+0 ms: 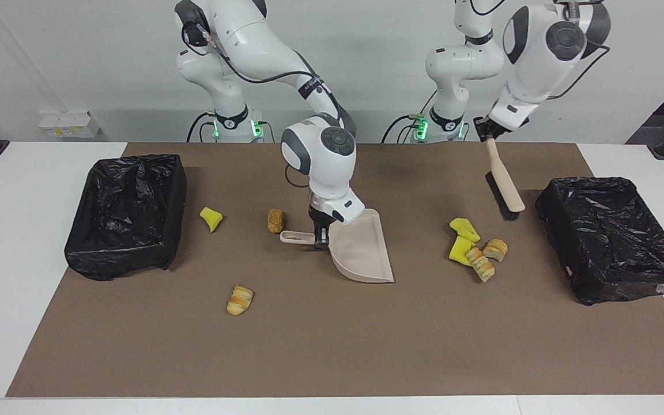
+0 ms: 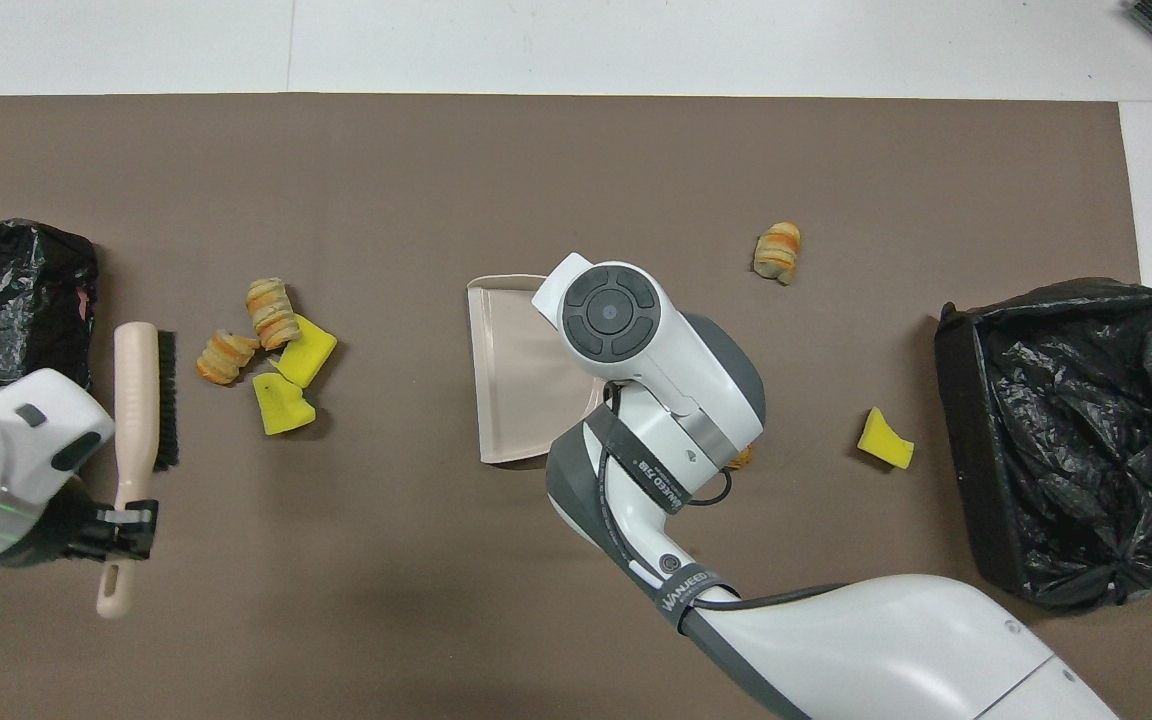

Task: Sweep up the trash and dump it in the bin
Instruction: 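Grasp the brush handle with the left gripper and lift it, then sweep the trash pieces toward the dustpan with the left gripper's brush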

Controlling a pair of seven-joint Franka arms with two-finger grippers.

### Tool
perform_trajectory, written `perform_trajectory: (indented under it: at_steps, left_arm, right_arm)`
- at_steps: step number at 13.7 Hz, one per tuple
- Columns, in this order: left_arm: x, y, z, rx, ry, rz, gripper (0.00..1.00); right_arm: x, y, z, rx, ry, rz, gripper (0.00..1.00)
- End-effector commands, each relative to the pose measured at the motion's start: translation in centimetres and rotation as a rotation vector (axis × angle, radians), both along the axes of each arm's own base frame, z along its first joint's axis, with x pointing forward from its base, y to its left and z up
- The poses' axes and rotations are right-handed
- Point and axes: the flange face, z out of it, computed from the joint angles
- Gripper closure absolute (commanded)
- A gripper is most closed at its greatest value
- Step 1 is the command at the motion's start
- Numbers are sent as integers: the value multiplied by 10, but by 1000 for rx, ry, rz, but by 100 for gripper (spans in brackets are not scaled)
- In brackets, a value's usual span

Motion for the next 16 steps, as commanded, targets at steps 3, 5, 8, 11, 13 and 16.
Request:
perform_trajectory:
  at_steps: [3, 5, 8, 11, 13, 16]
  left_arm:
    - [81, 67, -25, 46, -31, -43, 100]
    - [94, 73, -59, 34, -29, -47, 100]
    - [87, 59, -109, 22, -6, -76, 100]
    - [72, 22, -135, 11, 12, -126, 100]
    - [65, 5, -137, -8, 19, -134, 100]
    - [48, -36, -141, -10, 26, -120, 100]
  right_arm:
    - [5, 6, -23, 22, -12, -84, 100]
    - [4, 6, -24, 20, -8, -88, 100]
    - [13, 7, -25, 4, 12, -104, 100]
    - [12, 7, -27, -1, 16, -103, 100]
    - [12, 7, -26, 2, 12, -115, 100]
    - [13, 7, -27, -2, 11, -114, 100]
